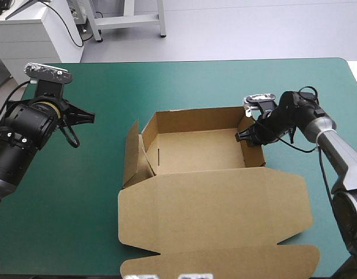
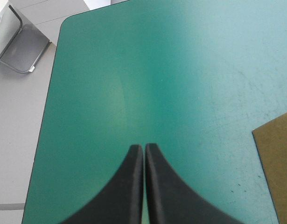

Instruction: Fold the box

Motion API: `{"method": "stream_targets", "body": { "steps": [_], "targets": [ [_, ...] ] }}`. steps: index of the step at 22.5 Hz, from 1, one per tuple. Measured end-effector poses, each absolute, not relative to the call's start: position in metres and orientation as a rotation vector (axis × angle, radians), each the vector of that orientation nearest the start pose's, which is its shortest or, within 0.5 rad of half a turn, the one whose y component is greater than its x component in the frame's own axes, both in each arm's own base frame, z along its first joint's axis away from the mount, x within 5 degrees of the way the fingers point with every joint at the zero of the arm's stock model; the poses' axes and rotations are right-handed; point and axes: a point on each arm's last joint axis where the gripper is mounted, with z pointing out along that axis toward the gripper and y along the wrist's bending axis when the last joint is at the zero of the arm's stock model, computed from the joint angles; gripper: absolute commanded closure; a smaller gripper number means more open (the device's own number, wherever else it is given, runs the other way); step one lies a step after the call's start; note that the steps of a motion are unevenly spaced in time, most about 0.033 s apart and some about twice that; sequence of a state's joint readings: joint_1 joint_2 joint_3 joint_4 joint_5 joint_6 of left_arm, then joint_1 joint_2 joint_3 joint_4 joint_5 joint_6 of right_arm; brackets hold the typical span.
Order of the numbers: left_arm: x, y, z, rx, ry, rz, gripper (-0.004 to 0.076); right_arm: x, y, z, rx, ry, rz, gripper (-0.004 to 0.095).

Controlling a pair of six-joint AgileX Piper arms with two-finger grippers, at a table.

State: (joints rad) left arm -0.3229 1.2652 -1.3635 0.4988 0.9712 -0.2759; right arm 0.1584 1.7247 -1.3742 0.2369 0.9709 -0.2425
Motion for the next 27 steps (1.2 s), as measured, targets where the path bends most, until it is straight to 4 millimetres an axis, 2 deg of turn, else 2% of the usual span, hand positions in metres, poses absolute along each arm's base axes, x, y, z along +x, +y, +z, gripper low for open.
{"method": "stream_targets", "body": {
  "steps": [1,3,7,9,12,14,17,22,27],
  "targets": [
    [0.255,-0.047,0.416,0.178,2.238,0.302,0.0731,0.354,0.075,0.263,-0.414,2.766,0.289,0.0832],
    [0.255,-0.047,0.416,0.178,2.239,0.302,0.0731,0.358,0.076,0.255,-0.405,2.793,0.302,0.0925],
    [0.256,-0.048,0.417,0.18,2.221,0.291,0.0731,0.361,0.075,0.255,-0.395,2.78,0.303,0.0927],
    [0.261,-0.045,0.418,0.124,2.195,0.263,0.0731,0.364,0.075,0.258,-0.379,2.751,0.32,0.0927],
    [0.276,-0.018,0.411,-0.088,2.211,0.145,0.073,0.377,0.06,0.281,-0.273,2.656,0.413,0.0929],
    [0.284,-0.003,0.404,-0.187,2.234,0.017,0.073,0.381,0.049,0.299,-0.224,2.594,0.487,0.0929],
    [0.301,0.011,0.389,-0.25,2.269,-0.293,0.073,0.384,0.04,0.328,-0.182,2.46,0.633,0.0929],
    [0.319,0.0,0.376,-0.145,2.253,-0.644,0.0731,0.386,0.041,0.35,-0.184,2.354,0.717,0.0929],
    [0.334,-0.015,0.363,-0.05,2.224,-0.928,0.0731,0.386,0.042,0.354,-0.21,2.328,0.729,0.0927]
  ]
}}
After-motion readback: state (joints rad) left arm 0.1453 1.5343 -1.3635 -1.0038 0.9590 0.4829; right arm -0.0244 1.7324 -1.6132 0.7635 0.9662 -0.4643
